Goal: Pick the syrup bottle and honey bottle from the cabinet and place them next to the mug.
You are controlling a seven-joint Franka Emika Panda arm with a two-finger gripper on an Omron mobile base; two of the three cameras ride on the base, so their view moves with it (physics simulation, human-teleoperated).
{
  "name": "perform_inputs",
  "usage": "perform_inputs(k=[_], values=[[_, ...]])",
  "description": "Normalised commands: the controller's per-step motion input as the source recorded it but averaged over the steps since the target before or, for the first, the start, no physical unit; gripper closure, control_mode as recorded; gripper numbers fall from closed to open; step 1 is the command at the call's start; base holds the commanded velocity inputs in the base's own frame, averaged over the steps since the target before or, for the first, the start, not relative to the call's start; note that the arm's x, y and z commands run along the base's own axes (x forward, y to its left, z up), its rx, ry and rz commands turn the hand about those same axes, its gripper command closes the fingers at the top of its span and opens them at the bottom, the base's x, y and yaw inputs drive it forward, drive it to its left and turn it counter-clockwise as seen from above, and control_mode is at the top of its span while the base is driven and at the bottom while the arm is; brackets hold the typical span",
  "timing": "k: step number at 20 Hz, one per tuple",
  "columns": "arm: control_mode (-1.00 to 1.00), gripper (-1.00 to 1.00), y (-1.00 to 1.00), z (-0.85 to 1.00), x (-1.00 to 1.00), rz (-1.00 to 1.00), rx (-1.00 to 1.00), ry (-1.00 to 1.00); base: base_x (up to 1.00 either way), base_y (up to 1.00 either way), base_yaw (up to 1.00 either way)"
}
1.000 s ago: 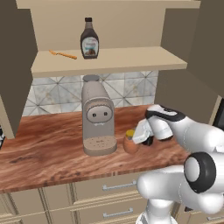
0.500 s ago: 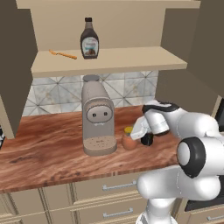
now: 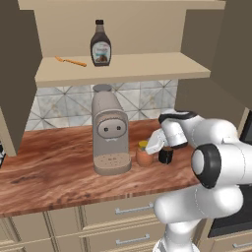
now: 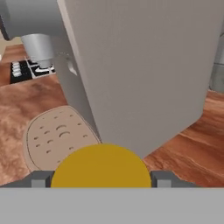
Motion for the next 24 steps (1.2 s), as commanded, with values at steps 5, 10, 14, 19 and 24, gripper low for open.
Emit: perform_inputs(k=[5,10,14,19,24], values=[[-1.00,1.00,0.00,-0.20,0.00,0.00,0.00,-0.01,0.00,0.00,0.00],[-1.00,1.00,0.01,-0.08,0.00,0.00,0.00,0.00,0.00,0.00,0.00],[-1.00,1.00,0.01,0.00,0.00,0.00,0.00,0.00,0.00,0.00,0.00],[-1.00,-1.00,0.00,0.00,0.00,0.00,0.00,0.00,0.00,0.00,0.00],[-1.00,-1.00,0.00,0.00,0.00,0.00,0.00,0.00,0.00,0.00,0.00]])
